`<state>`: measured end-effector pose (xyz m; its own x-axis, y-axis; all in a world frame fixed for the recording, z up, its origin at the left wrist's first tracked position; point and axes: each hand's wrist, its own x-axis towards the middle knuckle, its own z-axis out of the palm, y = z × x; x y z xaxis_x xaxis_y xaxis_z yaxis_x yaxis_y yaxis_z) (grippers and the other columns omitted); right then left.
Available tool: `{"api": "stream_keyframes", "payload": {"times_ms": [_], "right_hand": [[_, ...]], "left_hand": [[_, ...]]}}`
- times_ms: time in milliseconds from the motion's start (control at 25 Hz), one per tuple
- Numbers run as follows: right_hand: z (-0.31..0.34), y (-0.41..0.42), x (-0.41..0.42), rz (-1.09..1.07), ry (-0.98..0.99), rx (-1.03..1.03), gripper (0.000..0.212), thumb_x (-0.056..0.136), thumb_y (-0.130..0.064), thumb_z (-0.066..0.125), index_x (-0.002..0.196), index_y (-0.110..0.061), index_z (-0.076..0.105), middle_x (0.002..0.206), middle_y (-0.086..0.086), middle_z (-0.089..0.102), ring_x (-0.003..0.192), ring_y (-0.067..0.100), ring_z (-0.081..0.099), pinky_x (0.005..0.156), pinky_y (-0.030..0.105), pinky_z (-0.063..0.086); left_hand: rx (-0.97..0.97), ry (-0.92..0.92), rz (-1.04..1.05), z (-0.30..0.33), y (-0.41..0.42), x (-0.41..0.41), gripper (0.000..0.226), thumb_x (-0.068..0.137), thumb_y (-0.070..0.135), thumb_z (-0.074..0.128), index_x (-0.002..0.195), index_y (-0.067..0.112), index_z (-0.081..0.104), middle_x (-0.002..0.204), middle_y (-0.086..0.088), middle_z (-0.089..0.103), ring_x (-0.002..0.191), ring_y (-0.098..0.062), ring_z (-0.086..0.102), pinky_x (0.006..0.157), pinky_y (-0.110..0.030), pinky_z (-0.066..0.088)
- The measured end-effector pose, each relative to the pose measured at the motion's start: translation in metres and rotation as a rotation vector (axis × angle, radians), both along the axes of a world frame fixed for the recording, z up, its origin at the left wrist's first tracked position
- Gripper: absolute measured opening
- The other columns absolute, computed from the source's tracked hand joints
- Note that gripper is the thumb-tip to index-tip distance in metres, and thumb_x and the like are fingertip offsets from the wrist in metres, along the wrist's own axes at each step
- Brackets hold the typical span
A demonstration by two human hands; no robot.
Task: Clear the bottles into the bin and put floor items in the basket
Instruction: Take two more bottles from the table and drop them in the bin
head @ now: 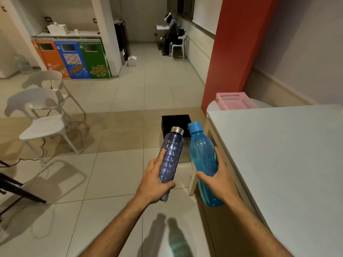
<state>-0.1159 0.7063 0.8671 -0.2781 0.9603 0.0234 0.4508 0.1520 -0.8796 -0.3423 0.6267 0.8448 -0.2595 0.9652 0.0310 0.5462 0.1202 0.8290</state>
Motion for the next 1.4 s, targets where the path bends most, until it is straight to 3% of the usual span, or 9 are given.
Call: {"api": "stream_keyframes", "payload": {"times_ms": [200, 400, 600, 680, 840, 920, 1080, 1240, 1400], "right_hand": [[-0.001, 0.072, -0.052, -0.015, 0.023, 0.007, 0.104, 0.071, -0.040, 0.084, 0.138, -0.073, 0.011, 0.115, -0.049, 0.038, 0.105, -0.004, 0.055, 0.089, 0.031, 0.051], [-0.014, 0.158, -0.095, 0.007, 0.014, -0.064, 0.100, 0.072, -0.055, 0.079, 0.151, -0.051, 0.018, 0.141, -0.018, 0.046, 0.125, 0.013, 0.053, 0.105, 0.053, 0.047], [-0.012, 0.259, -0.138, 0.050, 0.054, -0.066, 0.099, 0.068, -0.065, 0.074, 0.151, -0.048, 0.022, 0.145, -0.014, 0.046, 0.126, 0.011, 0.051, 0.105, 0.051, 0.048], [-0.006, 0.299, -0.154, 0.082, 0.089, -0.064, 0.094, 0.070, -0.064, 0.074, 0.148, -0.053, 0.023, 0.139, -0.019, 0.049, 0.120, 0.007, 0.054, 0.102, 0.047, 0.051], [0.008, 0.355, -0.178, 0.112, 0.212, -0.015, 0.089, 0.073, -0.060, 0.073, 0.146, -0.061, 0.022, 0.133, -0.036, 0.046, 0.120, 0.000, 0.055, 0.091, 0.032, 0.053], [0.008, 0.373, -0.186, 0.140, 0.263, -0.024, 0.092, 0.074, -0.051, 0.076, 0.148, -0.058, 0.022, 0.131, -0.045, 0.044, 0.120, -0.012, 0.052, 0.085, 0.021, 0.051], [0.001, 0.407, -0.203, 0.158, 0.286, -0.050, 0.097, 0.071, -0.044, 0.078, 0.151, -0.050, 0.022, 0.133, -0.047, 0.042, 0.128, -0.010, 0.047, 0.096, 0.026, 0.048], [-0.007, 0.446, -0.222, 0.126, 0.285, -0.084, 0.091, 0.074, -0.048, 0.074, 0.150, -0.051, 0.024, 0.124, -0.048, 0.045, 0.117, -0.017, 0.051, 0.073, 0.009, 0.053], [-0.015, 0.499, -0.246, 0.070, 0.291, -0.122, 0.085, 0.077, -0.057, 0.071, 0.147, -0.060, 0.022, 0.133, -0.032, 0.049, 0.119, -0.007, 0.055, 0.084, 0.025, 0.059]], "left_hand": [[0.005, -0.033, 0.045, -0.006, 0.061, -0.055, 0.120, 0.057, 0.034, 0.080, 0.146, 0.068, 0.007, 0.121, 0.030, 0.041, 0.109, 0.000, 0.054, 0.089, -0.029, 0.051], [-0.011, -0.076, 0.099, -0.019, 0.127, -0.086, 0.121, 0.058, 0.032, 0.080, 0.148, 0.065, 0.007, 0.122, 0.037, 0.038, 0.107, 0.005, 0.053, 0.086, -0.029, 0.054], [0.037, -0.129, 0.190, -0.007, 0.209, -0.119, 0.118, 0.059, 0.032, 0.082, 0.148, 0.066, 0.011, 0.130, 0.030, 0.045, 0.110, -0.001, 0.059, 0.090, -0.038, 0.057], [0.106, -0.214, 0.245, 0.001, 0.240, -0.131, 0.119, 0.062, 0.031, 0.084, 0.150, 0.062, 0.010, 0.141, 0.026, 0.046, 0.116, -0.003, 0.060, 0.089, -0.027, 0.058], [0.214, -0.254, 0.338, 0.013, 0.297, -0.146, 0.129, 0.061, 0.031, 0.085, 0.152, 0.058, -0.002, 0.147, 0.040, 0.034, 0.127, 0.015, 0.046, 0.087, 0.000, 0.043], [0.194, -0.272, 0.351, 0.014, 0.321, -0.150, 0.133, 0.058, 0.029, 0.088, 0.151, 0.060, -0.002, 0.139, 0.037, 0.041, 0.123, 0.012, 0.051, 0.090, -0.009, 0.049], [0.120, -0.242, 0.299, 0.003, 0.364, -0.163, 0.121, 0.055, 0.027, 0.090, 0.150, 0.053, 0.018, 0.140, 0.012, 0.046, 0.124, -0.005, 0.056, 0.104, -0.039, 0.051], [0.081, -0.206, 0.257, -0.008, 0.407, -0.191, 0.102, 0.055, 0.039, 0.088, 0.141, 0.047, 0.032, 0.122, 0.019, 0.042, 0.114, 0.005, 0.054, 0.103, -0.038, 0.052], [0.100, -0.191, 0.195, -0.021, 0.464, -0.232, 0.101, 0.055, 0.035, 0.090, 0.138, 0.051, 0.034, 0.123, 0.016, 0.045, 0.111, -0.001, 0.057, 0.099, -0.038, 0.055]]}}
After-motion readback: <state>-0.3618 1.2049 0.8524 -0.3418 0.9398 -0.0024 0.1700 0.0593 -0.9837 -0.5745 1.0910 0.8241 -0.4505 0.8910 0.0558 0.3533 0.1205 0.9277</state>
